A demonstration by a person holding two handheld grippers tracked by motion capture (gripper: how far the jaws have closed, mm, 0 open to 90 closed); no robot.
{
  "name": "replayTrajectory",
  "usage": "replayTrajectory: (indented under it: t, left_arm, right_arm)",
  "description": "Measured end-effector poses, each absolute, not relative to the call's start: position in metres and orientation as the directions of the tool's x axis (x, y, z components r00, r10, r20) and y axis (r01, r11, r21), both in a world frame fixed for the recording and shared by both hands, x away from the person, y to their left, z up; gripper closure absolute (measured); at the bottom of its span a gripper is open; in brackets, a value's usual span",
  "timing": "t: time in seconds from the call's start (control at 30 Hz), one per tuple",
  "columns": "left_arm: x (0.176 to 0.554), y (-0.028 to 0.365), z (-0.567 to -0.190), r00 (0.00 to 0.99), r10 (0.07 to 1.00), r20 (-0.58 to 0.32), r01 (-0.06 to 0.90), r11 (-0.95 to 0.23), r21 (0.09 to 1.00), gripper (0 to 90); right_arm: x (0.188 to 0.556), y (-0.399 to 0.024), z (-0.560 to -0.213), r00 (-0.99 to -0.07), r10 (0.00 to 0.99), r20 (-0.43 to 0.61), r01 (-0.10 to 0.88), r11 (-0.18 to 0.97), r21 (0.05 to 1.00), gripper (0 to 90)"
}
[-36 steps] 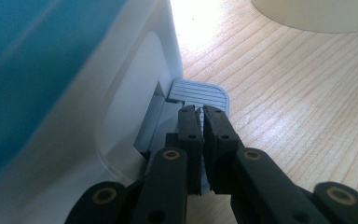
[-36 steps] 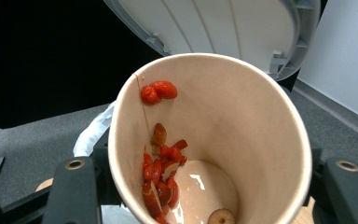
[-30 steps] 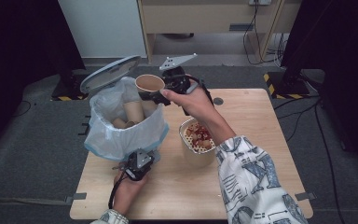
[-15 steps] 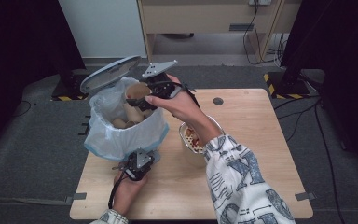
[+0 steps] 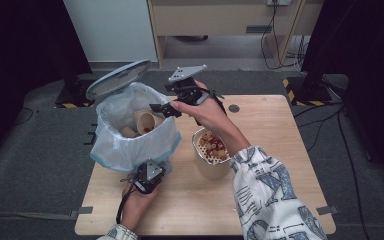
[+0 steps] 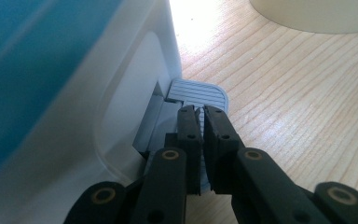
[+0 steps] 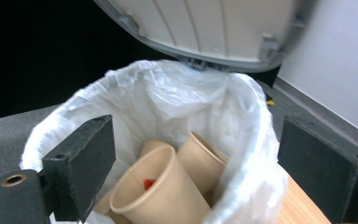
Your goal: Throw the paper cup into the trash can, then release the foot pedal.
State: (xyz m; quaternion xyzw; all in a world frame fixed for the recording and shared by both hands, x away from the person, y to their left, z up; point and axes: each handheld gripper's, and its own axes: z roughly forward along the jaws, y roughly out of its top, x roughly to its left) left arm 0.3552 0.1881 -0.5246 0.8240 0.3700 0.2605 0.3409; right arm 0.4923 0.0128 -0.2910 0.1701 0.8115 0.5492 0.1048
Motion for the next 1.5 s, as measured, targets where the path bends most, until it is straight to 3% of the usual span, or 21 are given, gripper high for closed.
replayTrajectory:
  t: [0.7,1.3,1.5]
  left_arm:
    - [0.354,0.189,-0.524,0.589,0.793,0.157,0.440,-0.477,0.761,81.8]
    - [0.322,0.181,-0.509,0.598,0.800,0.050,0.447,-0.385,0.808,38.9]
    - [0.321,0.181,-0.509,0.609,0.792,0.045,0.448,-0.390,0.804,31.4]
  right_arm:
    - [0.496,-0.048,-0.300,-0.876,0.480,0.036,0.212,0.318,0.924,9.9]
    - [0.492,-0.134,-0.321,-0.799,0.599,0.051,0.274,0.288,0.917,8.6]
    - [0.488,-0.164,-0.336,-0.744,0.666,0.054,0.312,0.275,0.909,8.5]
